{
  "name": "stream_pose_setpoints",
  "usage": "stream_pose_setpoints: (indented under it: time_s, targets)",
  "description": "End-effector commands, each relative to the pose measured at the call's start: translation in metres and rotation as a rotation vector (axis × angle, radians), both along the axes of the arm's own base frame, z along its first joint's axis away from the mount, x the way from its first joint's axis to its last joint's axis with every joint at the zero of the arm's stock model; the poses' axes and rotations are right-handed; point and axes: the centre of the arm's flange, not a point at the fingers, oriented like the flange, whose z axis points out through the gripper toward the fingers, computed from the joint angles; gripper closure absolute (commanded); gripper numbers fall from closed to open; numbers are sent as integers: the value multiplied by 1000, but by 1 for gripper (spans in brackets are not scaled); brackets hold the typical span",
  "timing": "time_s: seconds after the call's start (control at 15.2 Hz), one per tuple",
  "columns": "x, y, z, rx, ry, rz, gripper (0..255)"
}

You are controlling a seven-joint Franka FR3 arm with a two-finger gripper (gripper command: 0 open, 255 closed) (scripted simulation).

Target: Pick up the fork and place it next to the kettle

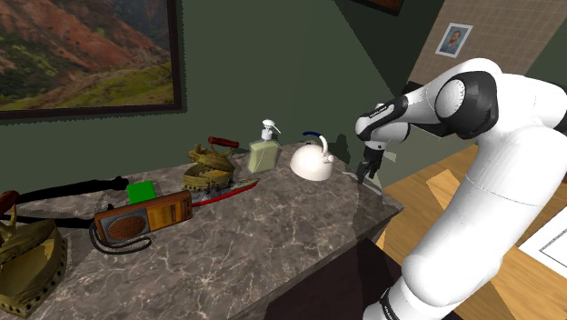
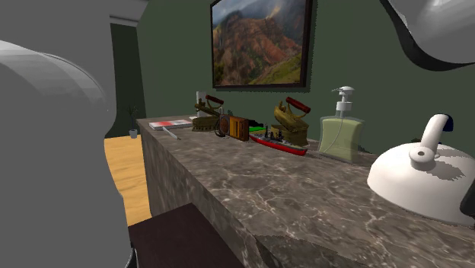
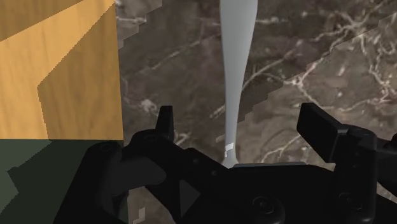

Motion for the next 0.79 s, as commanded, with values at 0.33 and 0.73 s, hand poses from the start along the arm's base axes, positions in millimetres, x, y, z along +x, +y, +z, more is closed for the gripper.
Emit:
stream_pose_setpoints:
  time_s: [0.33, 0.73]
  targets:
    - [7, -1, 49, 0, 0, 0, 0]
    - [7, -1, 49, 0, 0, 0, 0]
